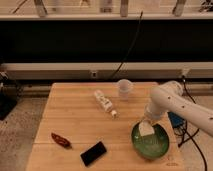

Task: Place the white sponge in the ceramic bowl

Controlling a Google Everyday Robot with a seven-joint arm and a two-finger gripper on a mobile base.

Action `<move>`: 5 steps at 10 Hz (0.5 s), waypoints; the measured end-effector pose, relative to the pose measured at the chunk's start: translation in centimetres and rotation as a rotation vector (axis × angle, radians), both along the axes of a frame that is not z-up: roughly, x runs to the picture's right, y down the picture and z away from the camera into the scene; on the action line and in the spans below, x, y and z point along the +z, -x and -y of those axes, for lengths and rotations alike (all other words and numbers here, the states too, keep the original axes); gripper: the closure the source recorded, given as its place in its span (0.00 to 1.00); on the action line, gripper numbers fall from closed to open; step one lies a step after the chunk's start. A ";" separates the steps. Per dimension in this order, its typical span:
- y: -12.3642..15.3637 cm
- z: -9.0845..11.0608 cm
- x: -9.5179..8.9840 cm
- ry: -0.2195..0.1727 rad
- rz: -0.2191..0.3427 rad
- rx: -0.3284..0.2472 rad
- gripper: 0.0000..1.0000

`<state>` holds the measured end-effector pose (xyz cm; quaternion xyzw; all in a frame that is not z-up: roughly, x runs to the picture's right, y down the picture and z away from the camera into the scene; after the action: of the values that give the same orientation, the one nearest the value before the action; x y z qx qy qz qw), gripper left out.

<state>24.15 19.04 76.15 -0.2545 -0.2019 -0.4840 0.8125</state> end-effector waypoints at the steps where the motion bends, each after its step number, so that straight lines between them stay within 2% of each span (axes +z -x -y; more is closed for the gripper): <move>1: -0.5 -0.3 -0.3 0.000 -0.004 0.008 1.00; 5: -2.3 -2.1 -1.5 0.010 -0.030 0.047 1.00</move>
<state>26.43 21.15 74.62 -0.2612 -0.1980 -0.4596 0.8254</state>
